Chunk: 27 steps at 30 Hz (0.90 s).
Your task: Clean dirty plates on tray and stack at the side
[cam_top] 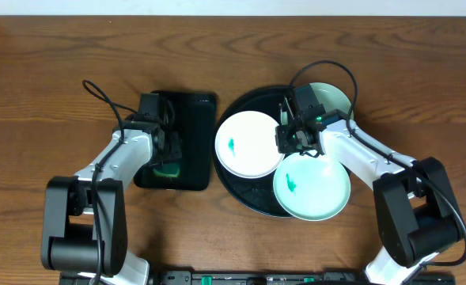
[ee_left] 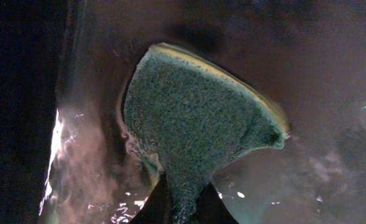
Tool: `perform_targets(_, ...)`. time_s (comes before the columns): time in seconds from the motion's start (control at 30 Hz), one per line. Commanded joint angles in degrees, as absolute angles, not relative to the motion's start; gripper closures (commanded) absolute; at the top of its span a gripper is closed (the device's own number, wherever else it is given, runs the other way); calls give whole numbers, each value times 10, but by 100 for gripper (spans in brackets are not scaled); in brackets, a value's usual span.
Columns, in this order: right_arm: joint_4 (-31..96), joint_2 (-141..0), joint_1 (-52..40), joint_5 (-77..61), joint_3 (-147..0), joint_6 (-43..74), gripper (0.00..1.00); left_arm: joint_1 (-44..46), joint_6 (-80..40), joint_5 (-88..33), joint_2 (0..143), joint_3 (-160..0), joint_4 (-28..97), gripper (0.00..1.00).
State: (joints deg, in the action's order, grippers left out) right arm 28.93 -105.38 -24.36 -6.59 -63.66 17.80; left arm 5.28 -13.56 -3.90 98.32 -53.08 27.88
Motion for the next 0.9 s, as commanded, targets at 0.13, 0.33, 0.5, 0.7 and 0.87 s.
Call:
perform_targets(0.13,289,-1053,-248,-65,-635,180,97,56,-129,-59,924,-545,288,93)
perform_targets(0.33,289,-1053,-249,-65,-635,180,99,56,-127,-59,816,-545,293,93)
perform_targets(0.5,289,-1053,-249,-65,-635,180,99,56,-101,-59,752,-545,288,93)
perform_targets(0.7,291,-1053,-249,-65,-635,180,99,56,-95,-60,737,-545,268,93)
perform_targets(0.87,293,-1053,-249,-65,-635,180,99,56,-96,-60,737,-545,226,93)
